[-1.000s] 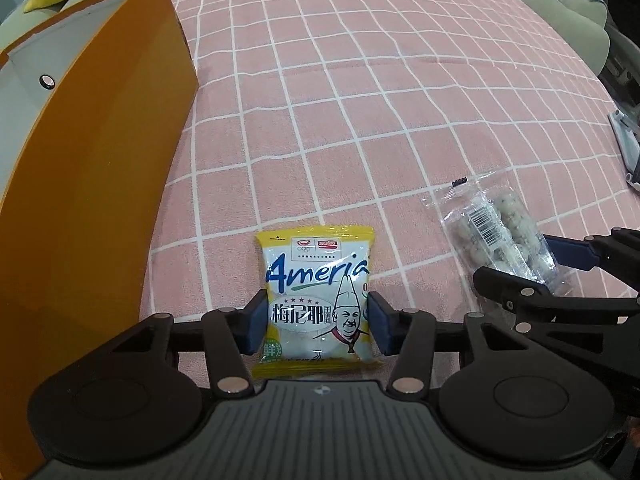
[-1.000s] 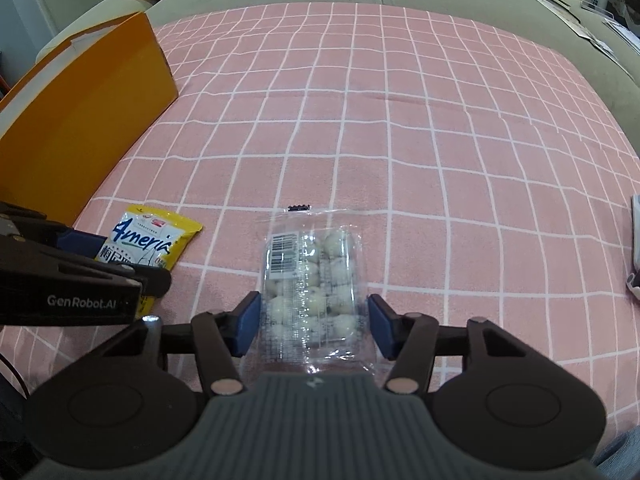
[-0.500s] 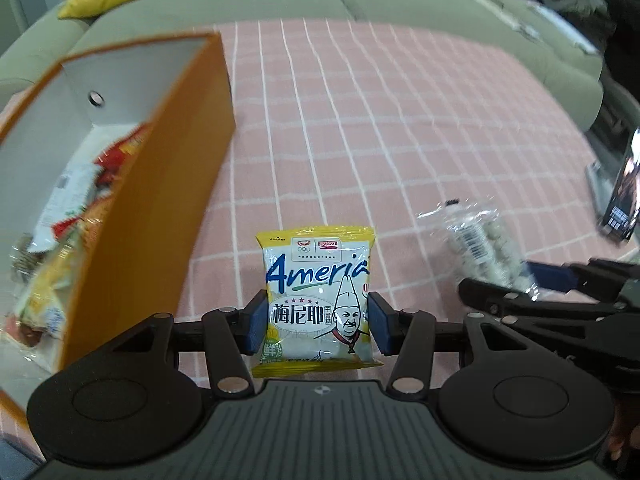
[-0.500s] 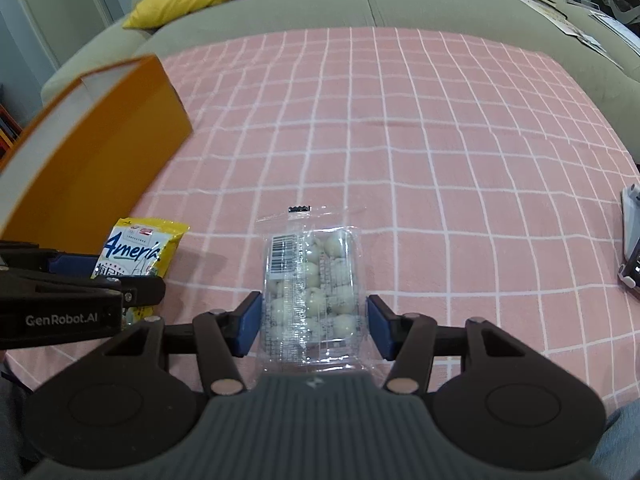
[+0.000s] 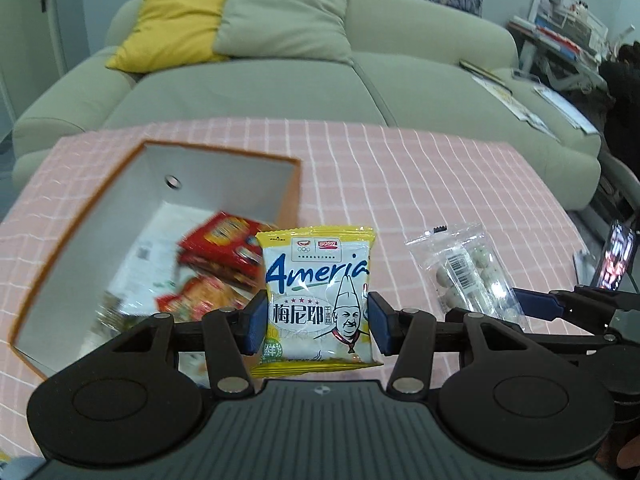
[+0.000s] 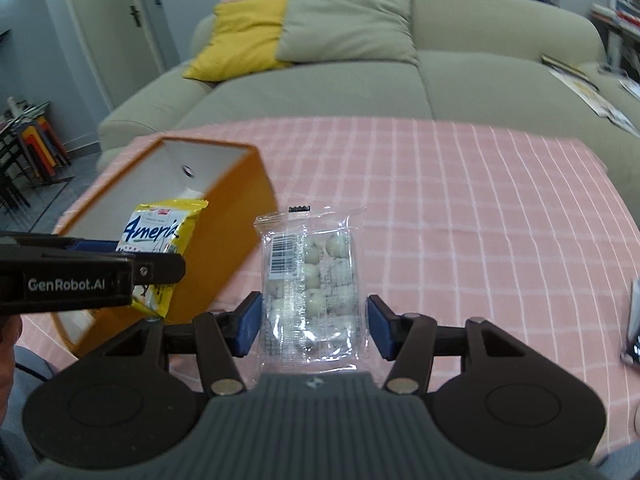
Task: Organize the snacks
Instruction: 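Carry both packets over the box and open both tools to drop them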
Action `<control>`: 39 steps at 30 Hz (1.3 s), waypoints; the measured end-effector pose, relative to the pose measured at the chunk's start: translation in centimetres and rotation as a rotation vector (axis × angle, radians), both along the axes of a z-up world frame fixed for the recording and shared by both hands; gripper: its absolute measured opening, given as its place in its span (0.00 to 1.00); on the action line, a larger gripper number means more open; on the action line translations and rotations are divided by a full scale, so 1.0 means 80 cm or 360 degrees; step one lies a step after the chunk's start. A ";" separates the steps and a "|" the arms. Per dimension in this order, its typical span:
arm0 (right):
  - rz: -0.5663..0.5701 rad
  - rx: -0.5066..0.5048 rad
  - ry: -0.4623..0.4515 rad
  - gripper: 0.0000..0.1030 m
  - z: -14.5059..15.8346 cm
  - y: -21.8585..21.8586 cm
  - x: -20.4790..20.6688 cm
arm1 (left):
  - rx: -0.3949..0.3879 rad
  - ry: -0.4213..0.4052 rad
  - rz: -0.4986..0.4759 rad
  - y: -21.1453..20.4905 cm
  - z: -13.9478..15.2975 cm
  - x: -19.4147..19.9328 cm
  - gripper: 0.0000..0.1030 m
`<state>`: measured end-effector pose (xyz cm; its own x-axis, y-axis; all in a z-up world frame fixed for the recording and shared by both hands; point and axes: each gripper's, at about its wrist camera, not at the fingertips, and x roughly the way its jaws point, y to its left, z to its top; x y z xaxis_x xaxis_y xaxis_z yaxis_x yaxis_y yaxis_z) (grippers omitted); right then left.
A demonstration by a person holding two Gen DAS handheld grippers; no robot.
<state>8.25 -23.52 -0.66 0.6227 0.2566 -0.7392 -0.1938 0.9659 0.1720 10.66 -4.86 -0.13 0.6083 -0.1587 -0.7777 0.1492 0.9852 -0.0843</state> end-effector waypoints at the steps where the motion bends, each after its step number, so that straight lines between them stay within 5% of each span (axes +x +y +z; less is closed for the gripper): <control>1: 0.0019 0.0006 -0.0012 0.52 0.005 0.007 0.003 | 0.0002 -0.0005 0.0008 0.007 0.004 0.003 0.56; 19: 0.0421 -0.0076 -0.0180 0.52 0.055 0.150 0.079 | 0.0153 -0.0038 0.0047 0.105 0.016 0.054 0.56; 39: 0.0899 -0.0586 -0.0033 0.53 -0.053 0.239 0.191 | 0.0449 0.0257 -0.0083 0.133 -0.078 0.125 0.56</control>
